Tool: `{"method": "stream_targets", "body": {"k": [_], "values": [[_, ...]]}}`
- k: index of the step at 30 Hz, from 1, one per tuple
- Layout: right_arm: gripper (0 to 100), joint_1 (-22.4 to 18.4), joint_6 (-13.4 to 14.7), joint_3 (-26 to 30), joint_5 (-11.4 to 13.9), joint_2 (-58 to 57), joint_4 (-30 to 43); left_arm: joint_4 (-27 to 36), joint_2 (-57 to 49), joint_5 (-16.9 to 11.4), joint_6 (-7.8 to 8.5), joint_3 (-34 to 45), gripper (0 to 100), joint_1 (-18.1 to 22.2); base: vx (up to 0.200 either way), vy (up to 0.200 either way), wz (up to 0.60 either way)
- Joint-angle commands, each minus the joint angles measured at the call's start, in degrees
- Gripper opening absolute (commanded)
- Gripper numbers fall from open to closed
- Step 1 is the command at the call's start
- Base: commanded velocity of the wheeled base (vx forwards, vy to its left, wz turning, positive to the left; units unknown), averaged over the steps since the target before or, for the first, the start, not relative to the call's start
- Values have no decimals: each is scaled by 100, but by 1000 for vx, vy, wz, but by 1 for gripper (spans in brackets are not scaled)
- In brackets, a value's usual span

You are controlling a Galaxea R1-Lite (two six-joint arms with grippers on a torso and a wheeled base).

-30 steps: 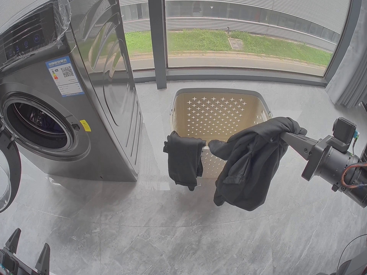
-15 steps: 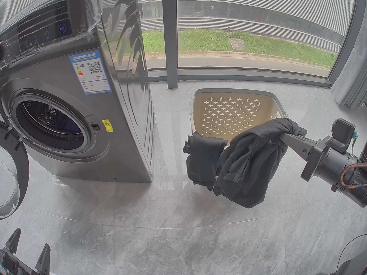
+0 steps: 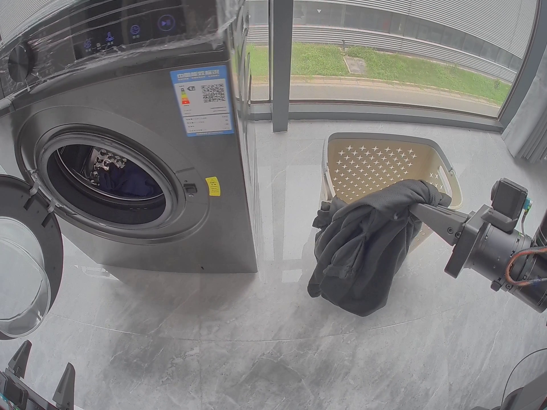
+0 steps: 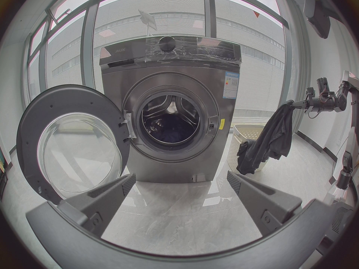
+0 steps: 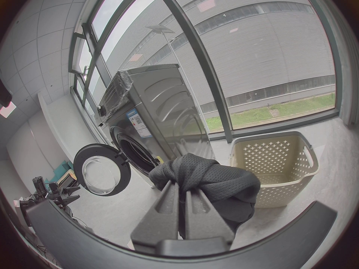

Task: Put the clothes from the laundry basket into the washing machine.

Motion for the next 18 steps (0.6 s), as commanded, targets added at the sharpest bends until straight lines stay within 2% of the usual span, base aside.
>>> {"method": "stream_targets", "body": {"k": [1, 4, 8, 14, 18], "values": [[0, -7, 36, 0, -4, 20, -17, -1, -90, -2, -15, 84, 100, 0, 0, 200, 0], [0, -25, 54, 9, -4, 64, -61, -1, -90, -2, -15, 84, 100, 9, 0, 200, 0], [0, -78, 45, 44, -12, 293, -501, -1, -90, 16, -33, 84, 100, 9, 0, 200, 0], [0, -69, 45, 53, -4, 310, -553, -1, -90, 33, -59, 84, 100, 9, 0, 200, 0], [0, -43, 36, 53, -4, 310, -553, -1, -90, 33, -68, 84, 100, 9, 0, 0, 0]]}}
